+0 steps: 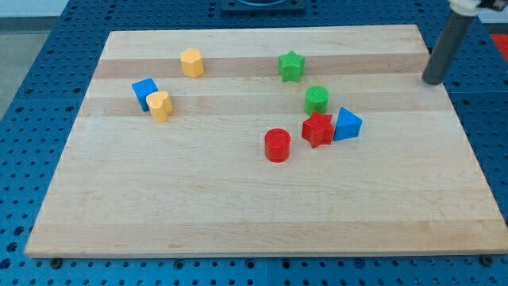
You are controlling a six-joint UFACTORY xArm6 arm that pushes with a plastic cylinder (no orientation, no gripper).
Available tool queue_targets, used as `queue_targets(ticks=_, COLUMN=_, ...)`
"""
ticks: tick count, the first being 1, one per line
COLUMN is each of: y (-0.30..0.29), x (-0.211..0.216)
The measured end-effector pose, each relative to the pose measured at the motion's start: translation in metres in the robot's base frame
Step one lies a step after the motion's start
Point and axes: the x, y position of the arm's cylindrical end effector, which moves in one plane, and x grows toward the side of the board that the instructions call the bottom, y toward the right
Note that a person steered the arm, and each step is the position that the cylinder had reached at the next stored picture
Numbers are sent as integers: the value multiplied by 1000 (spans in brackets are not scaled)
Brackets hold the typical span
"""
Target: Slide the green circle slightly to the left
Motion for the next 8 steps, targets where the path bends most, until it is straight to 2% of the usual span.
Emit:
queue_targets(ticks=2, y=-57, x=37)
queue_targets(ticks=4, y=-74, x=43)
queue_targets(ticks=8, y=-172, x=47)
